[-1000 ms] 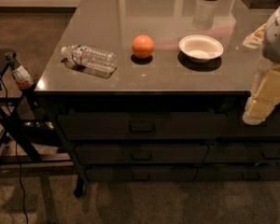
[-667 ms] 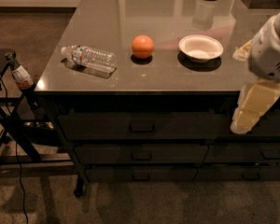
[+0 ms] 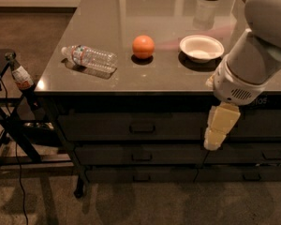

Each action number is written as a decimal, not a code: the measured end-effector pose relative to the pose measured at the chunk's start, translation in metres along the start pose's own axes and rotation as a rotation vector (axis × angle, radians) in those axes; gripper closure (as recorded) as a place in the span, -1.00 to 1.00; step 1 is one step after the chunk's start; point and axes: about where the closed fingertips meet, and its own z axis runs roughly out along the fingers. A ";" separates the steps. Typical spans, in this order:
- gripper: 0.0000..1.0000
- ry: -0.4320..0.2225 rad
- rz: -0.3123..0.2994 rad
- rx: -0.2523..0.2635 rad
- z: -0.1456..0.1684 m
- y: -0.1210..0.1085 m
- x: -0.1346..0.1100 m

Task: Open top drawer

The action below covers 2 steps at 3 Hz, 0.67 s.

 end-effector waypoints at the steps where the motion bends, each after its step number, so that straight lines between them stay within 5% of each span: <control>1: -1.00 -0.011 -0.008 -0.006 0.002 0.002 -0.001; 2: -1.00 -0.068 -0.006 -0.062 0.035 0.029 -0.012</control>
Offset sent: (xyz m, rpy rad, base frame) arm -0.0566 0.0555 -0.1010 0.1710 0.1379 0.0488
